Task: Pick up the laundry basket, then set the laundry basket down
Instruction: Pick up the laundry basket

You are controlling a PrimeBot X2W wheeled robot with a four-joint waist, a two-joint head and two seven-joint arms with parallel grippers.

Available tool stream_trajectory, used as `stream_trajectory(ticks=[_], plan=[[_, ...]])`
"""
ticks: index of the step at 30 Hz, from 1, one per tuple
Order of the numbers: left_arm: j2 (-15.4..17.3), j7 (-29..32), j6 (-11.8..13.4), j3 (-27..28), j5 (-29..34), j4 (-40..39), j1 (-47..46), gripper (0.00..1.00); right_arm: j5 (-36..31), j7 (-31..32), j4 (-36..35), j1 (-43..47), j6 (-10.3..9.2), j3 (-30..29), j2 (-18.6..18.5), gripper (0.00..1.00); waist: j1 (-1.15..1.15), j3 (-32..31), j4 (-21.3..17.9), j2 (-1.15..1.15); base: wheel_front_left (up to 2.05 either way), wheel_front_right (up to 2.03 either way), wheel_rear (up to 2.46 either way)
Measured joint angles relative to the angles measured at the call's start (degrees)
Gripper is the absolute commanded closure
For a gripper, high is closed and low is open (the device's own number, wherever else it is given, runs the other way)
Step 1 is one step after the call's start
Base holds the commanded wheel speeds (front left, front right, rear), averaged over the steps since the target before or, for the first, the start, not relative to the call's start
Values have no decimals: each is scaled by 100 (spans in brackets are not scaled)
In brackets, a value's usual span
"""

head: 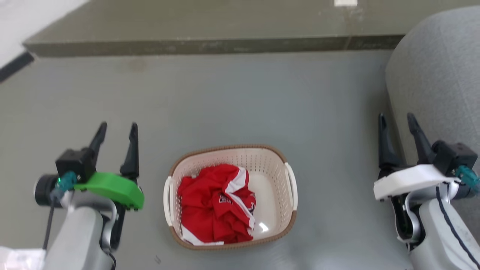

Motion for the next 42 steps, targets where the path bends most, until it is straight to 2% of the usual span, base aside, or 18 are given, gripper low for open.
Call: stream_trajectory(ticks=[21,42], plan=[[-11,10,332,-86,-55,-915,1425,0,-7,36,-85,691,-1,78,-1,0,0,-768,-63,0,0,0,0],[40,247,478,-71,-55,-1623,1865,0,-13,156,-343,829,-10,113,-4,0,0,-770,-96,0,0,0,0]])
